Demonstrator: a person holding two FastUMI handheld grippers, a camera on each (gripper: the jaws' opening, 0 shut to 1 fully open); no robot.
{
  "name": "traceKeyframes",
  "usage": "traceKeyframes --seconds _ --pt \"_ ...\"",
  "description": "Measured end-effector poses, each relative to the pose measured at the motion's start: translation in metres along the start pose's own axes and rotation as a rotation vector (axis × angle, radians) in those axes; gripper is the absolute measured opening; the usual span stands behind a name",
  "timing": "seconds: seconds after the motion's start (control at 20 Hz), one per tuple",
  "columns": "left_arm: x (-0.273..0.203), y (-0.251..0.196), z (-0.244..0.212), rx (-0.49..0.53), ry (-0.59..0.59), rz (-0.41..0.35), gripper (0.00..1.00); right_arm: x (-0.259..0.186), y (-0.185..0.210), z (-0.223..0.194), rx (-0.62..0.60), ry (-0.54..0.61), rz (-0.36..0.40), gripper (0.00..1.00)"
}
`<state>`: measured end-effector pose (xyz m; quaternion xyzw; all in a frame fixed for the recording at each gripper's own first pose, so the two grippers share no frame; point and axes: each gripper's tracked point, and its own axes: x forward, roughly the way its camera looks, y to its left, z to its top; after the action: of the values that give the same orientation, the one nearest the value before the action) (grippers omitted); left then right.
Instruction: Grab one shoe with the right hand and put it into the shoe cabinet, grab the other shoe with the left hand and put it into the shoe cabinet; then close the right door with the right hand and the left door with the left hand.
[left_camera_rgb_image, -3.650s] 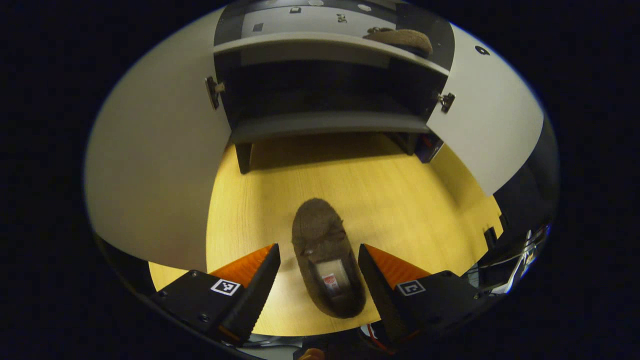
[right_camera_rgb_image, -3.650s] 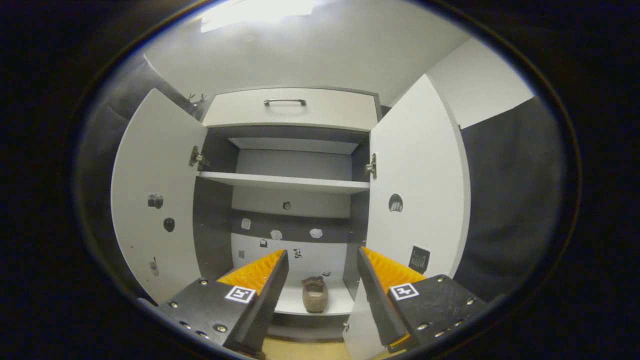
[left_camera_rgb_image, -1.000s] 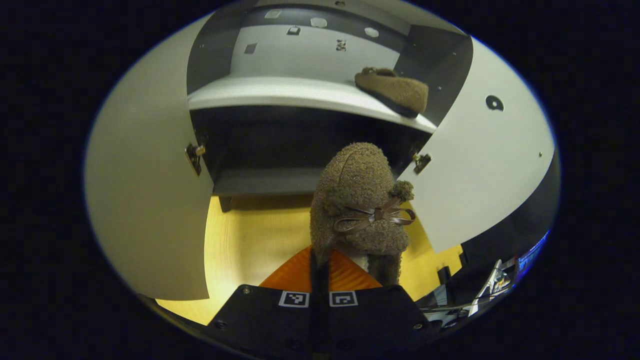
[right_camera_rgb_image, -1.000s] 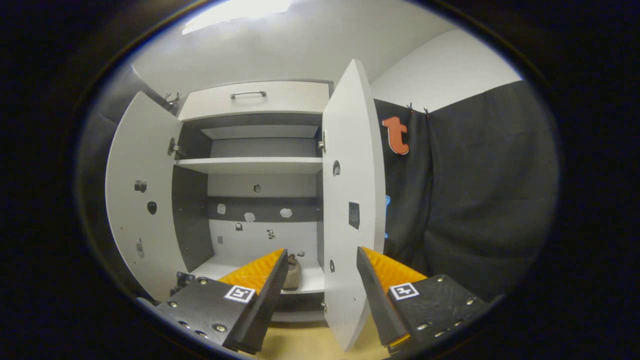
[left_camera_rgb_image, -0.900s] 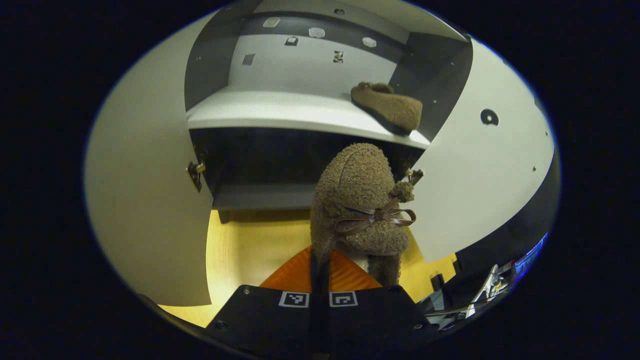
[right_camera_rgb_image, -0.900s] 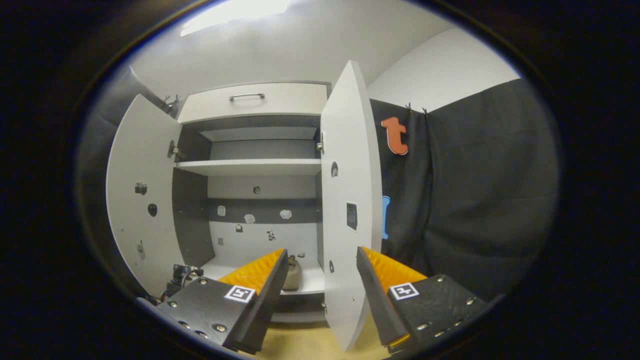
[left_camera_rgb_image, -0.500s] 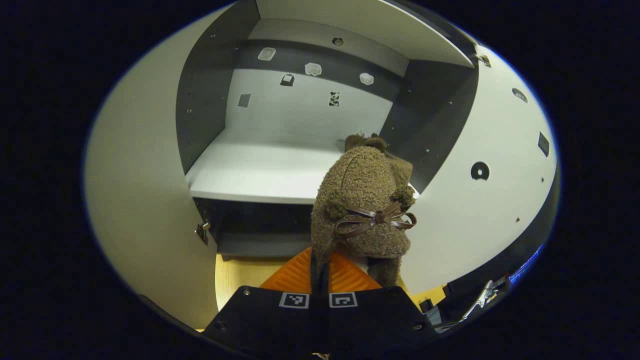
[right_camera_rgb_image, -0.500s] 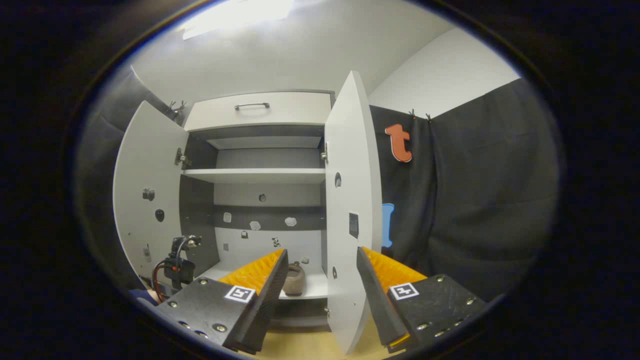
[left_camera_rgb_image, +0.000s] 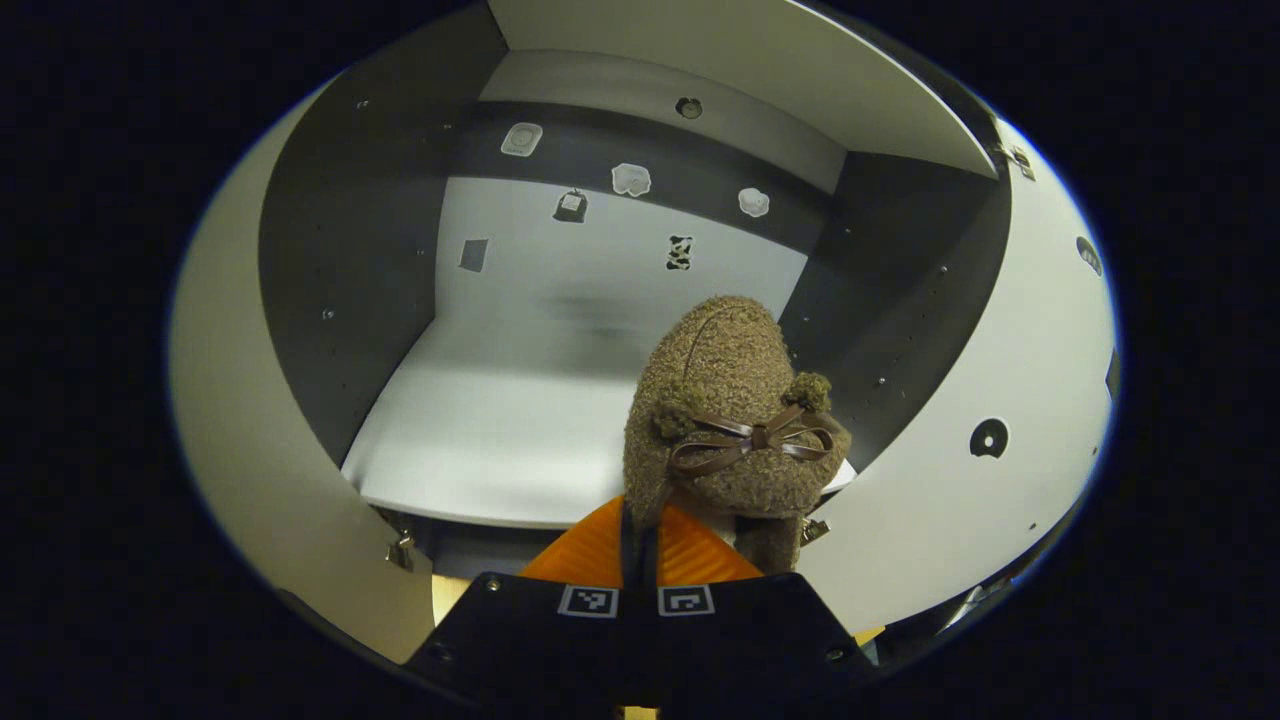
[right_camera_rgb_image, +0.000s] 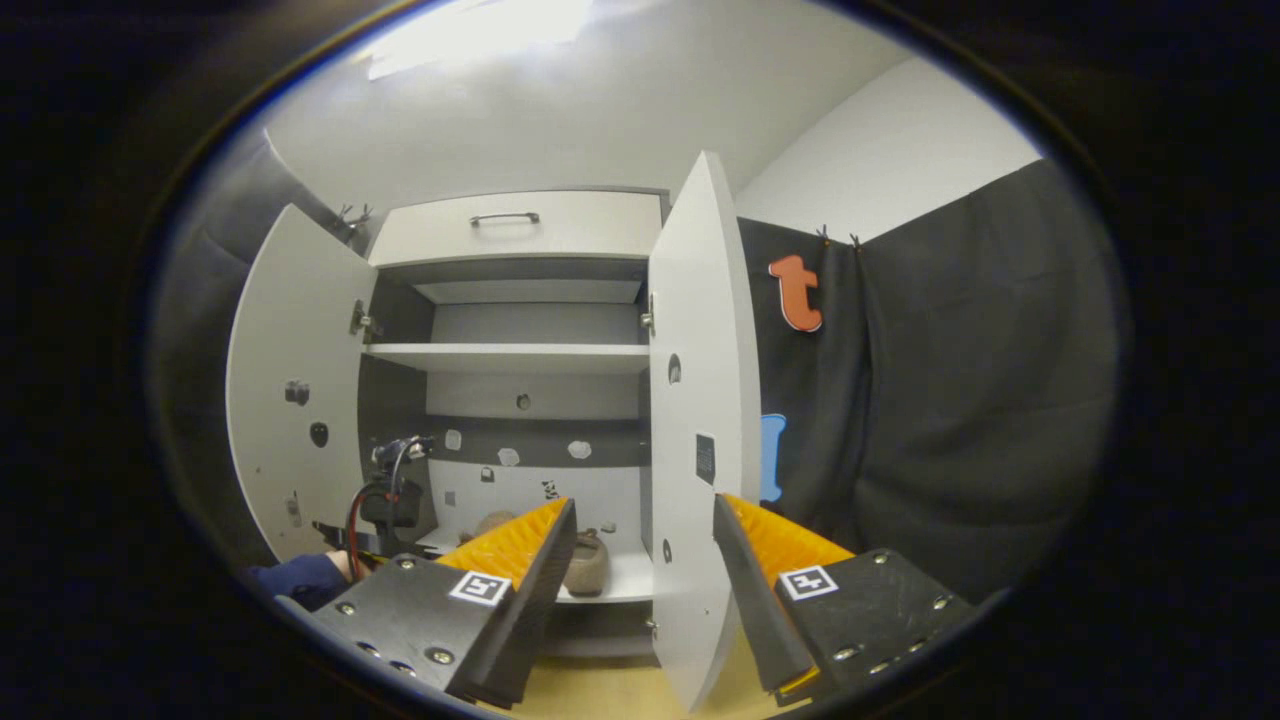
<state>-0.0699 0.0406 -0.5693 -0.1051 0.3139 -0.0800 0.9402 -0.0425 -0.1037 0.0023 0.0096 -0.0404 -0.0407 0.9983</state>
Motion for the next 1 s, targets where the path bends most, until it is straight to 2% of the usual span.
traceKeyframes --seconds 0.2,0.3,0.35,0.4,0.5,0.65,0.75,0.8,0.85,1.0 --pt "-0.014 0.003 0.010 -0.017 -0.037 0.026 0.00 0.005 0.003 0.001 0.000 -0.011 0.000 0.83" --pt "-0.017 0.005 0.014 -0.034 -0.048 0.038 0.00 0.008 0.005 0.001 -0.008 -0.022 -0.003 0.80" --pt "-0.021 0.006 0.016 -0.037 -0.049 0.048 0.00 0.009 0.005 0.002 -0.019 -0.028 -0.009 0.85" --pt "-0.024 0.008 0.016 -0.035 -0.044 0.062 0.01 0.010 0.005 0.002 -0.028 -0.034 -0.015 0.80" --pt "-0.027 0.013 0.019 -0.035 -0.047 0.081 0.01 0.012 0.009 0.004 -0.034 -0.047 -0.011 0.82" --pt "0.000 0.025 0.022 -0.042 -0.051 0.109 0.00 0.017 0.013 0.009 -0.053 -0.080 -0.002 0.80" --pt "0.008 0.029 0.024 -0.026 -0.047 0.122 0.00 0.022 0.016 0.011 -0.063 -0.094 -0.001 0.82" --pt "0.013 0.030 0.026 -0.023 -0.051 0.125 0.03 0.024 0.018 0.010 -0.065 -0.094 0.002 0.82" --pt "0.019 0.032 0.028 -0.022 -0.058 0.130 0.00 0.026 0.018 0.009 -0.065 -0.091 0.004 0.82" --pt "0.032 0.041 0.027 0.012 -0.046 0.170 0.01 0.033 0.014 0.003 -0.070 -0.080 -0.005 0.82"
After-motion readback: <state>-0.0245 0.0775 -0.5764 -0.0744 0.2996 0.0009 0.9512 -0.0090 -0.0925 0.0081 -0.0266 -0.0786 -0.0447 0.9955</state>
